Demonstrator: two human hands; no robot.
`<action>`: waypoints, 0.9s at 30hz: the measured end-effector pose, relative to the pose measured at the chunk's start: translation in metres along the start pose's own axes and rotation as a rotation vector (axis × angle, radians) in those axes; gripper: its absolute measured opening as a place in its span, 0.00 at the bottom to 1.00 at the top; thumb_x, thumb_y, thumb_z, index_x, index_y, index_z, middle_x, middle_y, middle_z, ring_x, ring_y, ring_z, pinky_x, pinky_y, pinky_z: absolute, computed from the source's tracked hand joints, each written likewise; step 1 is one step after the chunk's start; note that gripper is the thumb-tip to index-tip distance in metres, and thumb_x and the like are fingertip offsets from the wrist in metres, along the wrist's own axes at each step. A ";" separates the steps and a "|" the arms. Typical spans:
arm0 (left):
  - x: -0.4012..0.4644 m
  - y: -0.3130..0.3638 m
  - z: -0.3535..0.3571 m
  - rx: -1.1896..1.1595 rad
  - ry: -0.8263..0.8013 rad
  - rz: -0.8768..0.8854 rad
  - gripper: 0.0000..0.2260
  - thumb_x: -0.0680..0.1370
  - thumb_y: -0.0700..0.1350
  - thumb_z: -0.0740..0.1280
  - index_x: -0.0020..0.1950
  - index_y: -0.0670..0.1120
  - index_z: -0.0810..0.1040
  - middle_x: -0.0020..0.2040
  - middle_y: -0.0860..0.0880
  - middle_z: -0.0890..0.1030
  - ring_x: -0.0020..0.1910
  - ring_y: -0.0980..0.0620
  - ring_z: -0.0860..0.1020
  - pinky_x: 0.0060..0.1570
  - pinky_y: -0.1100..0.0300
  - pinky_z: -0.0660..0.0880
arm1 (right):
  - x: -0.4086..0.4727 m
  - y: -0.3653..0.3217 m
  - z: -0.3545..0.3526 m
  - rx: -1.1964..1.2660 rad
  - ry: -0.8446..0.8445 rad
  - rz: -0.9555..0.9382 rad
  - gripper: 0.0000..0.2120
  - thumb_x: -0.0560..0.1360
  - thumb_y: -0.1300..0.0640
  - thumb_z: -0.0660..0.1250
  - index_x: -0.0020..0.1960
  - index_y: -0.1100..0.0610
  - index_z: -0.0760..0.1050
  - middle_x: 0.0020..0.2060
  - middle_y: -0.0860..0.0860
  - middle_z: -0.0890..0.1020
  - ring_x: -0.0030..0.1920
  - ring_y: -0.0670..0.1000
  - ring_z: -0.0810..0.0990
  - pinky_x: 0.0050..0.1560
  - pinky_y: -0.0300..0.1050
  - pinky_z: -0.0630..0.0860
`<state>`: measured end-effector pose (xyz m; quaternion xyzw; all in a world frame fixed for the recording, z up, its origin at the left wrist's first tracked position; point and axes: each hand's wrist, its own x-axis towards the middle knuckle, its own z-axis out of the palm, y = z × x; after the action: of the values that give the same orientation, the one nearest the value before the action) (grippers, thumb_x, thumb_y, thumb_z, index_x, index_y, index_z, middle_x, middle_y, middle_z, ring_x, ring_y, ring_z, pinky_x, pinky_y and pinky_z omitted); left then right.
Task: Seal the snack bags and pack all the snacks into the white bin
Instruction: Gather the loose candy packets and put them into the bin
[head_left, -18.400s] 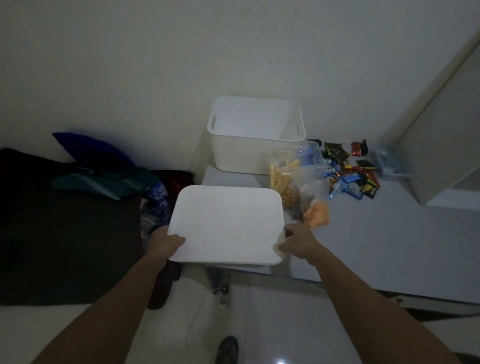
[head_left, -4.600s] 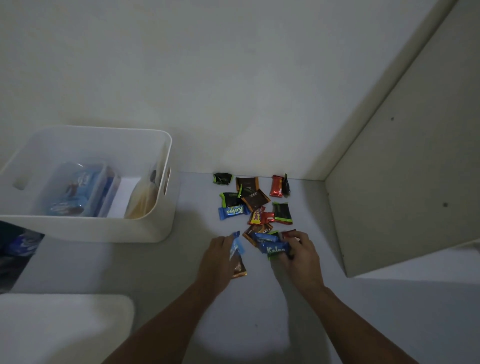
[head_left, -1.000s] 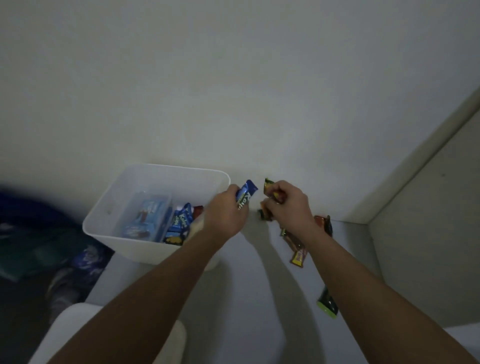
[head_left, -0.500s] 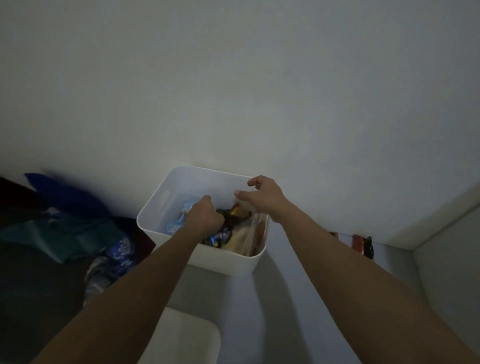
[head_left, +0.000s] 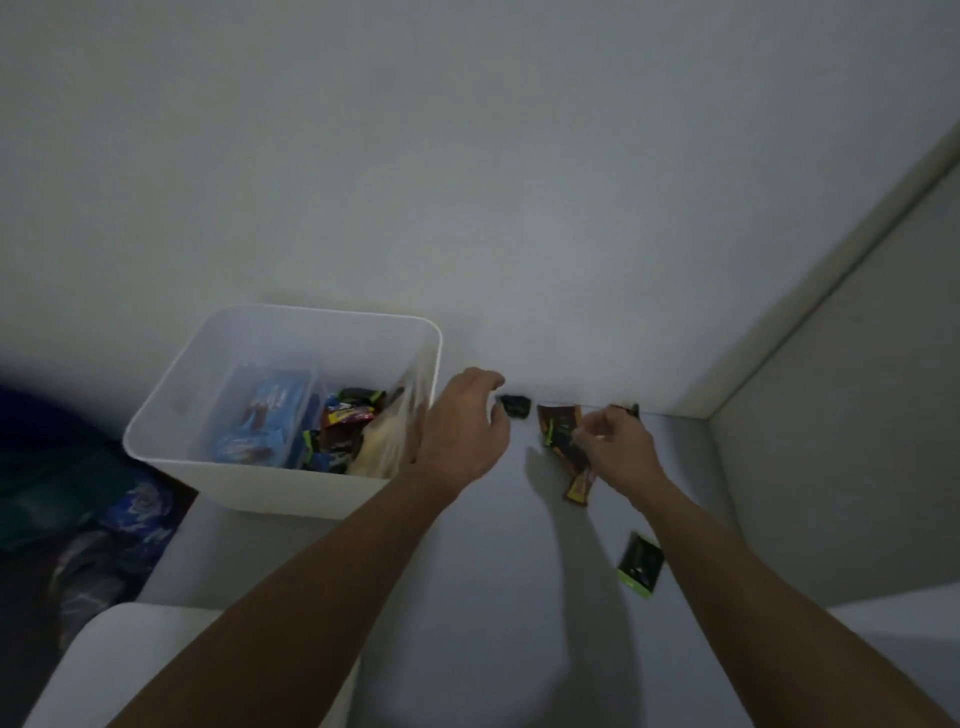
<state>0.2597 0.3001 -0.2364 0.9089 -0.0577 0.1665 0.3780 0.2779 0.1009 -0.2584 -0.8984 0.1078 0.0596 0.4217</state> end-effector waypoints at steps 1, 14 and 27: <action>-0.006 0.002 0.019 0.005 -0.039 0.018 0.13 0.73 0.39 0.66 0.58 0.41 0.77 0.54 0.44 0.80 0.50 0.45 0.78 0.52 0.54 0.75 | -0.006 0.022 -0.005 -0.052 0.014 0.023 0.14 0.75 0.54 0.68 0.57 0.61 0.77 0.54 0.57 0.81 0.54 0.55 0.78 0.51 0.42 0.71; -0.067 -0.029 0.199 0.446 -0.376 0.085 0.33 0.72 0.59 0.59 0.73 0.44 0.61 0.72 0.38 0.67 0.72 0.37 0.64 0.68 0.37 0.60 | -0.035 0.198 0.038 -0.555 0.063 -0.057 0.40 0.74 0.30 0.48 0.77 0.55 0.49 0.78 0.56 0.47 0.78 0.56 0.43 0.75 0.59 0.45; -0.031 -0.074 0.224 0.497 -0.278 0.140 0.27 0.75 0.58 0.58 0.70 0.44 0.67 0.77 0.41 0.58 0.77 0.42 0.54 0.71 0.35 0.55 | 0.088 0.173 0.033 -0.415 0.164 -0.243 0.37 0.76 0.43 0.59 0.78 0.48 0.44 0.78 0.55 0.49 0.77 0.56 0.49 0.73 0.63 0.51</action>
<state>0.3061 0.1939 -0.4441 0.9816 -0.1288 0.0748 0.1198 0.3201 0.0061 -0.4255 -0.9738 0.0184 -0.0435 0.2223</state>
